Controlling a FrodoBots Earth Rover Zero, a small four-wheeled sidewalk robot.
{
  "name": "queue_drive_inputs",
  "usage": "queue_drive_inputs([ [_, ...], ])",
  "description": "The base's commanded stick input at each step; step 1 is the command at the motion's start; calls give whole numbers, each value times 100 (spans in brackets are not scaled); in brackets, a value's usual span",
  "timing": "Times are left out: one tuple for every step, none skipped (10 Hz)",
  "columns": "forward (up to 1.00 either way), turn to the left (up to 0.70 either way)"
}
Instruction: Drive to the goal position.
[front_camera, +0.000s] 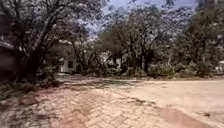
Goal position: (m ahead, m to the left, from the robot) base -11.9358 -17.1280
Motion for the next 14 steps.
queue_drive_inputs([
  [70,0],
  [70,0],
  [70,0],
  [70,0],
  [70,0],
  [70,0],
  [70,0],
  [70,0],
  [70,0],
  [70,0],
  [70,0],
  [70,0],
  [70,0],
  [70,0],
])
